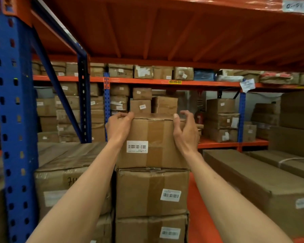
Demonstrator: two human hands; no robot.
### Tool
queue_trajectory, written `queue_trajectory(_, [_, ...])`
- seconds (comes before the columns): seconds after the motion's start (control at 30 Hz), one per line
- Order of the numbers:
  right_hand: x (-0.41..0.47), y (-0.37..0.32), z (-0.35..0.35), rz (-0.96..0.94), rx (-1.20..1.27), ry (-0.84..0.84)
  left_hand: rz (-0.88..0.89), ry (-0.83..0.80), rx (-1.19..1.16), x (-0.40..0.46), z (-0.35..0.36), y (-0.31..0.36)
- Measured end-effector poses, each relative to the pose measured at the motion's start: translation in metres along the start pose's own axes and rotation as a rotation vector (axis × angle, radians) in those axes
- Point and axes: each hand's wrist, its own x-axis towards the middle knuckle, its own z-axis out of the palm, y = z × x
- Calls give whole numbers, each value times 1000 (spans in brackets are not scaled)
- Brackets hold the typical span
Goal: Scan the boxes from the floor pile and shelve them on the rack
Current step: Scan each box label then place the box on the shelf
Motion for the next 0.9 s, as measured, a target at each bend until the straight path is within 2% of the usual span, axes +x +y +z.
queue_trajectory(0.1, [-16, 14, 2, -187, -146, -61, 140, 119, 27, -22, 6, -8])
queue_trajectory(0.2, [-30, 32, -7, -325, -384, -148, 253, 44, 158, -44, 10, -20])
queue_trajectory(0.27, [-42, 39, -17, -341, -495, -262, 296, -7, 266, -57, 11, -33])
queue_trajectory(0.43, [-72, 46, -36, -335, -590, -478, 382, -47, 612, -99, 7, -54])
queue_trajectory(0.5, [-84, 48, -47, -319, -591, -534, 368, -53, 667, -121, 5, -54])
queue_trajectory(0.7, [-126, 50, -106, -204, -522, -622, 304, -93, 631, -194, 10, -40])
queue_trajectory(0.8, [-150, 58, -141, -137, -518, -665, 244, -158, 554, -235, 17, -40])
queue_trajectory(0.9, [-185, 70, -179, 5, -523, -681, 166, -265, 555, -279, 26, -55])
